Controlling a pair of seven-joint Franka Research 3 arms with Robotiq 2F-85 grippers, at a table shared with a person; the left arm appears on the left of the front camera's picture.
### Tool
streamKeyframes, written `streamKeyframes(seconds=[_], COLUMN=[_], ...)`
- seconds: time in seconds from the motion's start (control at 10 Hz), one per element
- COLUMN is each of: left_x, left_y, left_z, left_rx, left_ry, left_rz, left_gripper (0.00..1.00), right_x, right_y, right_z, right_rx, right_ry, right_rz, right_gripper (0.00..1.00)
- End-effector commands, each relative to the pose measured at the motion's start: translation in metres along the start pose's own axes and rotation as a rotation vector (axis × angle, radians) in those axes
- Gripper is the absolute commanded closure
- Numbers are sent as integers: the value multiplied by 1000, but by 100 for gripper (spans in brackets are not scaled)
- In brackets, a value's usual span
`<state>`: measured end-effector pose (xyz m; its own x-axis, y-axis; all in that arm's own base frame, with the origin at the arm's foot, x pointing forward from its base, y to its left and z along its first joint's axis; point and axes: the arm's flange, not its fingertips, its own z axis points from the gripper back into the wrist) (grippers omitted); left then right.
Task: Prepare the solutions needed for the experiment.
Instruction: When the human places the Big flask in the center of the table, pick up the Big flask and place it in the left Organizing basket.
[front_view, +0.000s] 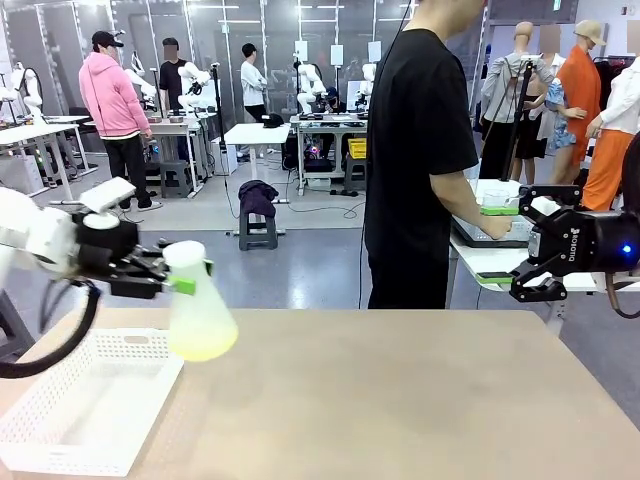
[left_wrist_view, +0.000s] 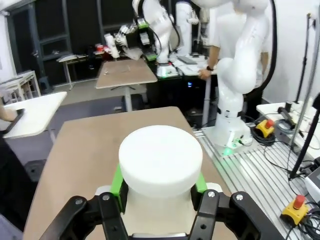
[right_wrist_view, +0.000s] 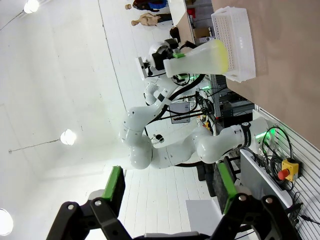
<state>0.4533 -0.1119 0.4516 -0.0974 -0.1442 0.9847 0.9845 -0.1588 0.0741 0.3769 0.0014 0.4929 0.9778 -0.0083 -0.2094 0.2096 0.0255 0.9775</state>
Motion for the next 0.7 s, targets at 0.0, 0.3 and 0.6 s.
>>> streamKeyframes(seconds=[0.0, 0.3, 0.6], left_x=[10, -1, -38], left_y=[-18, -37, -39], left_z=[51, 131, 173], left_rx=[85, 192, 209], left_ry=[-10, -60, -72], left_rz=[-26, 10, 83], left_gripper=[100, 100, 100], right_x=[0, 0, 0], right_y=[1, 1, 1], right_z=[1, 1, 1], right_rx=[6, 6, 6], right_ry=[-1, -1, -1], right_rz=[-7, -7, -7], right_gripper=[10, 10, 10])
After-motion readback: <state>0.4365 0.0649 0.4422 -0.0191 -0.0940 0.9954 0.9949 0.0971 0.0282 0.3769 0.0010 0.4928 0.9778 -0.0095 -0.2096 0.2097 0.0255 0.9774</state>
